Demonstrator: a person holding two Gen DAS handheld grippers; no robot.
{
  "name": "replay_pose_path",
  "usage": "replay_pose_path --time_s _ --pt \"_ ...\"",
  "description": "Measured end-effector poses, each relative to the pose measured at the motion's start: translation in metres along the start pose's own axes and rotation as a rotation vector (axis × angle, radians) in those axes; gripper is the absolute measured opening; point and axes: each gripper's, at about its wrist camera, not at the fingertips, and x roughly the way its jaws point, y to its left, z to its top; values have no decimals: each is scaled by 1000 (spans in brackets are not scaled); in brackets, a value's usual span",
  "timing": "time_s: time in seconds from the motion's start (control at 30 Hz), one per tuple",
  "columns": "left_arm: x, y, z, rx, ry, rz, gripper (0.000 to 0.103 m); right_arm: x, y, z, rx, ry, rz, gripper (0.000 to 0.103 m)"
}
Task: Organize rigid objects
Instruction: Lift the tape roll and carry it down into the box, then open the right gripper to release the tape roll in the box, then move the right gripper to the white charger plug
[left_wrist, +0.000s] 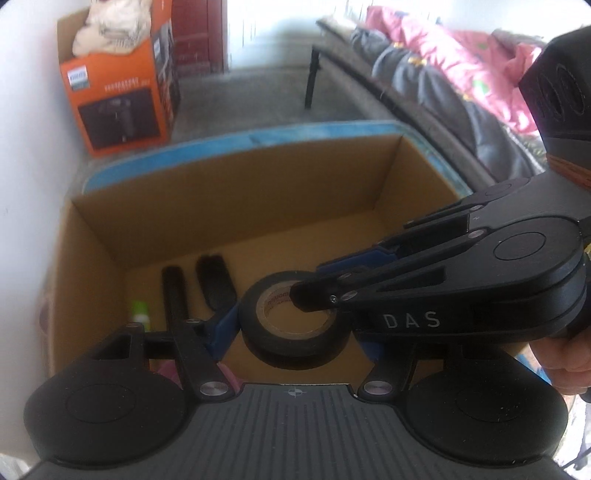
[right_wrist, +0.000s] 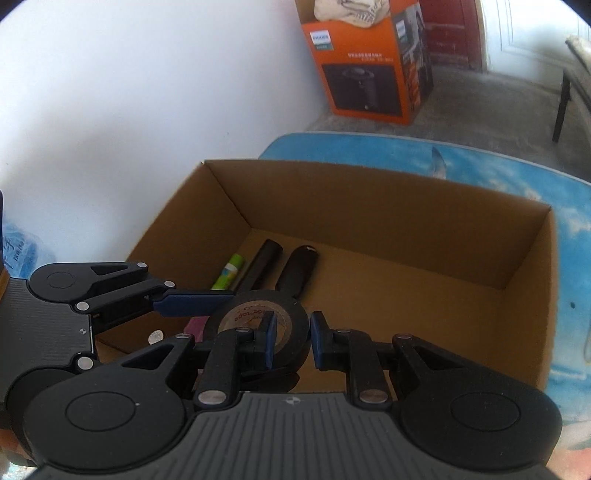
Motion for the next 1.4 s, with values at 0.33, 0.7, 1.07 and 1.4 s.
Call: replay_pose_path --time_s 0.33,0.7,1.07,1.4 --pt "35 12 9 -79 192 -31 67 48 -16 7 47 201 18 21" --pt "35 16 9 -113 223 -46 67 61 -17 7 52 241 -8 24" --pt "-45 7 -12 -60 5 -34 81 -60 -10 -28 91 -125 74 24" --pt "-142 -6 -97 -12 -237 -75 95 -162 -5 -161 262 -380 230 44"
